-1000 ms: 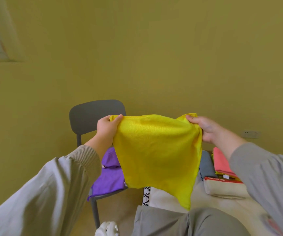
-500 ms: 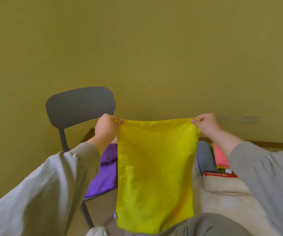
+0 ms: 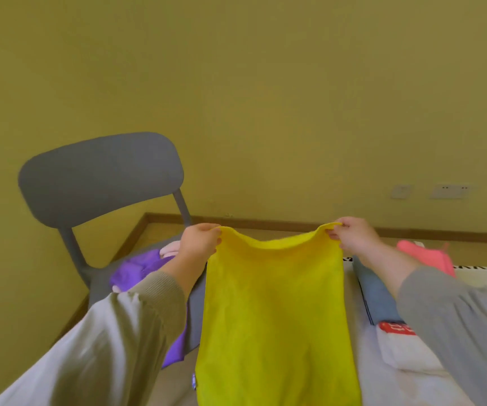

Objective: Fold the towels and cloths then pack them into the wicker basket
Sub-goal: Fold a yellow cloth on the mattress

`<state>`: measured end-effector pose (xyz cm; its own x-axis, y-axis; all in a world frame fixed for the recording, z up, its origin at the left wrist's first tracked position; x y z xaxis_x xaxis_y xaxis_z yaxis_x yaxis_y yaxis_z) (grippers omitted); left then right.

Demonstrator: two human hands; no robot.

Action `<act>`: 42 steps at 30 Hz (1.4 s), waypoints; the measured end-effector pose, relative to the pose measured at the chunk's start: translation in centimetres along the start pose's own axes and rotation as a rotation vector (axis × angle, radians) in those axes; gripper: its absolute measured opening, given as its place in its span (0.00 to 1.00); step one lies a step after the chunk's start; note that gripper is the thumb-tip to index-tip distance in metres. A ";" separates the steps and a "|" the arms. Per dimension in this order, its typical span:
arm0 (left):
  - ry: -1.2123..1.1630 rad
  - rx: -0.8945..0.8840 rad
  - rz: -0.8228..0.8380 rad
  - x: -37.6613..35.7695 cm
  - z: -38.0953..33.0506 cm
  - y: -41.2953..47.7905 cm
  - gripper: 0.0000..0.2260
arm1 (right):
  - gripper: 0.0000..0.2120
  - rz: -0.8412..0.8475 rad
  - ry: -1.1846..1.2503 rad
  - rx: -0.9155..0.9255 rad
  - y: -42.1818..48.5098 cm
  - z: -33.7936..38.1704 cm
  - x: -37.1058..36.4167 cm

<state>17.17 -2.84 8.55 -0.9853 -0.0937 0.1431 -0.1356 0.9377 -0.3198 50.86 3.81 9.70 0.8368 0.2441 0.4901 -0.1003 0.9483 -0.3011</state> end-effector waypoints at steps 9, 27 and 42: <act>-0.311 0.003 -0.004 -1.0 0.9 2.6 0.10 | 0.13 -0.199 0.150 0.113 0.4 0.6 1.8; -0.015 0.389 0.095 -4.3 17.8 -5.6 0.16 | 0.11 -0.003 -0.027 -0.437 -6.2 -19.9 -7.1; 1.102 -0.207 0.051 -8.5 14.5 -6.9 0.20 | 0.21 -0.143 -0.154 -0.529 -7.9 -18.8 -7.1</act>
<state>24.95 -13.39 -4.06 -0.3448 0.1975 0.9177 0.0232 0.9791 -0.2020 55.88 -9.27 -6.79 0.7303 0.1850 0.6576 0.3243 0.7533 -0.5721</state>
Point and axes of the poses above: each hand's wrist, its own y-axis towards the middle knuckle, its own x-axis out of the back of the hand, z = x × y, the point moved 9 cm from there along y, towards the middle knuckle, and after that the axes turned 15 degrees about z, right-handed, at the moved point
